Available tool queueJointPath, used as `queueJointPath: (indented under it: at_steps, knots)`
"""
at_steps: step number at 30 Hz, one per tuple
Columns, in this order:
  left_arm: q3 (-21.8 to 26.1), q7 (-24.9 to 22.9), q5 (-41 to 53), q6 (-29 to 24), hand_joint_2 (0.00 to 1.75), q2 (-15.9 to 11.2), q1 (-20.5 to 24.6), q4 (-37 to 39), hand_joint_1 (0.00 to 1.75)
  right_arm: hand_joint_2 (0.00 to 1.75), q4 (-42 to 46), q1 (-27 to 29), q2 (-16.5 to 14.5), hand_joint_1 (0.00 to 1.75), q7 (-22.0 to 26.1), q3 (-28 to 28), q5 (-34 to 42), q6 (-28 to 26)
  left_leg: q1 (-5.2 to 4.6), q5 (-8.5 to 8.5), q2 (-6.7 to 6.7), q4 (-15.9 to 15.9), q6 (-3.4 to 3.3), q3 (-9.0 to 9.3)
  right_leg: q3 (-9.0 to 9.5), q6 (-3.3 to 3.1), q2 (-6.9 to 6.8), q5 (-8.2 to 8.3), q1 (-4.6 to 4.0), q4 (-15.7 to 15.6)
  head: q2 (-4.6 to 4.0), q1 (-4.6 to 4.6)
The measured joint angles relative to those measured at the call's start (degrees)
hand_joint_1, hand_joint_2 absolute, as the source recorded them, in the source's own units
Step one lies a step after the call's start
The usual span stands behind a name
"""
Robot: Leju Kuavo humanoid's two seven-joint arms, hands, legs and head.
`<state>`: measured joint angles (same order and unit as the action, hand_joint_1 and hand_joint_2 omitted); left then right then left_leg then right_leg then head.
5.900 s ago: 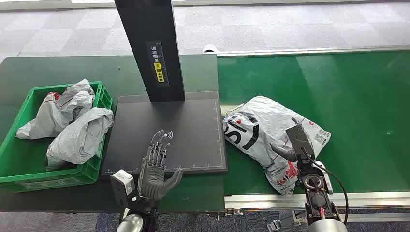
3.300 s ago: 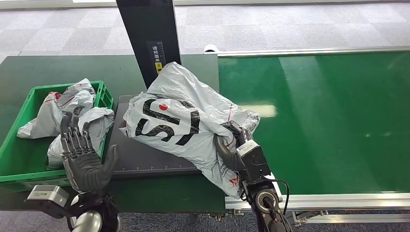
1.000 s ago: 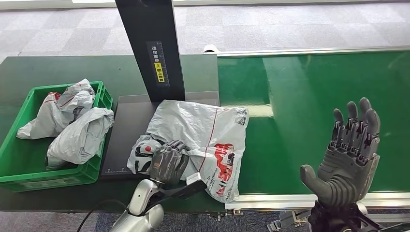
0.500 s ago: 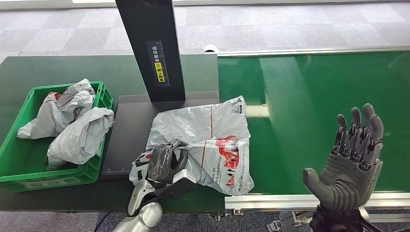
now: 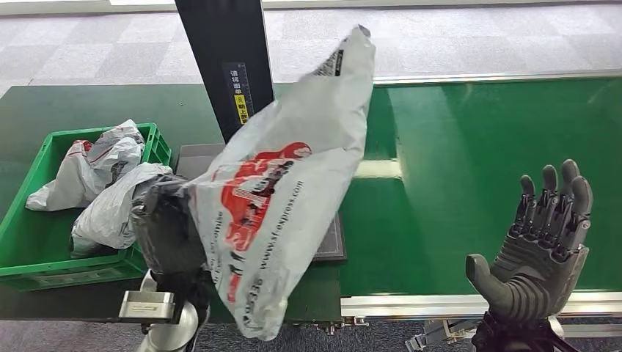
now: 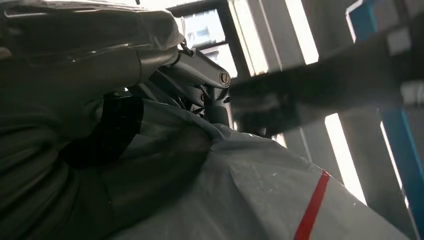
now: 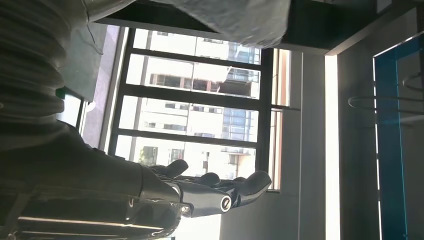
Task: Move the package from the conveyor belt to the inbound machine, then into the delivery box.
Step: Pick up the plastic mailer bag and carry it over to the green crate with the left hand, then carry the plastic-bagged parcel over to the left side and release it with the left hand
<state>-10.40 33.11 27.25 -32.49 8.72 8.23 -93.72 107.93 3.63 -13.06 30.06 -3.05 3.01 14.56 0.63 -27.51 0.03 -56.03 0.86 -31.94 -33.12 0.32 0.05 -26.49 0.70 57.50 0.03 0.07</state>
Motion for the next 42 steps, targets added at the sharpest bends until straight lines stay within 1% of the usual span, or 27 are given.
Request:
queueJointPath:
  at_steps: [3,5,7,8,10,12,13,15,17,20,22,24,28,31,33,35,42]
  knots:
    - [3.86,0.09,-2.43,-3.32,1.75,-1.96,2.49,-1.13,1.75,1.75,-0.44,0.01,-0.01,0.0,0.22,0.27,0.33,-0.19,0.01,0.02,0.0,0.01,0.01,0.02,0.02,-0.01,0.0,0.0,-0.02,0.01,0.0,0.0]
    - [6.59,0.56,-3.52,-3.71,1.75,-3.14,4.06,-1.03,1.75,1.75,-0.75,-0.01,0.01,0.0,0.32,0.49,0.57,-0.31,0.02,0.04,0.0,0.01,0.01,0.05,0.03,-0.01,0.0,0.01,-0.03,0.01,0.0,0.0]
    - [8.35,0.45,-3.16,-4.07,1.75,-3.81,5.03,-0.85,1.75,1.75,-1.0,-0.02,0.01,0.0,0.37,0.68,0.73,-0.37,0.02,0.04,0.0,0.01,0.02,0.06,0.03,-0.01,0.0,0.01,-0.02,0.02,0.0,0.0]
    - [9.0,-0.51,-2.57,-4.14,1.75,-4.16,5.58,-0.42,1.75,1.75,-1.11,-0.05,0.02,0.0,0.37,0.74,0.85,-0.37,0.02,0.04,-0.01,0.0,0.02,0.05,0.04,-0.01,-0.01,0.01,-0.02,0.02,0.0,0.0]
    - [10.63,-4.03,-1.67,-3.78,1.75,-5.41,7.94,2.61,1.75,1.75,-1.34,-0.3,0.05,0.0,0.34,0.95,1.19,-0.37,0.01,0.04,-0.04,0.0,0.01,0.04,0.04,-0.01,-0.04,0.01,-0.02,0.02,0.01,0.02]
    - [13.49,-6.48,-2.42,-3.0,1.75,-7.7,12.06,9.7,1.75,1.75,-1.67,-0.81,0.11,0.0,0.17,1.3,1.67,-0.37,0.01,0.05,0.01,0.01,0.02,0.07,0.05,-0.05,0.0,0.04,-0.02,0.02,0.0,0.03]
    - [15.44,-6.44,-3.27,-2.81,1.75,-9.1,14.39,14.49,1.75,1.75,-1.87,-1.07,0.16,0.0,0.03,1.46,1.93,-0.4,0.03,0.06,0.11,0.01,0.03,0.1,0.05,-0.1,0.08,0.07,-0.04,0.03,0.0,0.02]
    - [19.73,-4.88,-4.82,-3.04,1.75,-12.02,18.8,24.73,1.75,1.75,-2.37,-1.44,0.33,0.0,-0.22,1.65,2.39,-0.63,0.09,0.08,0.33,0.02,0.07,0.18,0.03,-0.21,0.28,0.14,-0.11,0.06,0.0,0.01]
    - [23.39,-3.68,-5.12,-3.96,1.75,-14.56,22.26,33.55,1.75,1.75,-2.81,-1.61,0.57,0.0,-0.32,1.74,2.66,-1.02,0.15,0.1,0.43,0.02,0.1,0.22,0.0,-0.25,0.41,0.17,-0.18,0.08,0.0,0.01]
    - [27.26,-3.64,-4.33,-5.74,1.75,-17.63,25.63,43.4,1.75,1.75,-3.32,-1.67,0.93,0.0,-0.33,2.0,2.83,-1.25,0.18,0.1,0.43,0.03,0.12,0.19,-0.02,-0.26,0.43,0.16,-0.21,0.11,0.0,0.02]
    - [29.53,-3.88,-4.13,-6.32,1.75,-19.25,26.96,47.96,1.75,1.75,-3.66,-1.69,1.18,0.0,-0.39,2.3,2.91,-1.29,0.19,0.1,0.44,0.03,0.13,0.16,-0.04,-0.26,0.44,0.15,-0.22,0.12,-0.01,0.02]
    - [31.87,-4.11,-4.89,-5.67,1.75,-20.54,27.74,51.28,1.75,1.75,-4.1,-1.76,1.38,0.0,-0.48,2.56,3.02,-1.34,0.19,0.09,0.44,0.04,0.14,0.15,-0.06,-0.26,0.44,0.14,-0.21,0.12,0.0,0.02]
    - [35.44,-3.75,-6.82,-4.26,1.75,-21.96,28.28,55.79,1.75,1.75,-5.26,-2.41,1.71,0.0,-0.55,3.0,3.1,-1.76,0.18,0.09,0.38,0.03,0.14,0.14,-0.06,-0.26,0.42,0.14,-0.21,0.11,-0.01,0.02]
    - [37.22,-1.18,-8.75,-4.08,1.75,-22.34,28.51,57.75,1.75,1.75,-6.03,-2.84,2.1,0.0,-0.53,3.32,3.32,-2.47,0.18,0.09,0.37,0.03,0.14,0.14,-0.05,-0.26,0.41,0.14,-0.21,0.11,0.0,0.03]
    - [38.29,1.48,-10.98,-3.87,1.75,-22.38,28.61,58.32,1.75,1.75,-6.49,-3.06,2.41,0.0,-0.5,3.67,3.56,-2.88,0.18,0.09,0.37,0.03,0.14,0.15,-0.04,-0.26,0.41,0.15,-0.21,0.11,0.0,0.03]
    - [39.21,3.06,-12.76,-3.54,1.75,-22.37,28.65,58.5,1.75,1.75,-6.91,-3.31,2.65,0.0,-0.49,4.03,3.71,-3.1,0.18,0.09,0.37,0.02,0.14,0.15,-0.05,-0.26,0.41,0.15,-0.21,0.11,-0.01,0.03]
    - [40.79,4.55,-15.69,-2.91,1.75,-22.36,28.64,58.47,1.75,1.75,-7.82,-3.89,3.06,0.0,-0.49,4.45,3.83,-3.31,0.18,0.09,0.37,0.02,0.14,0.14,-0.06,-0.26,0.41,0.15,-0.21,0.11,0.0,0.02]
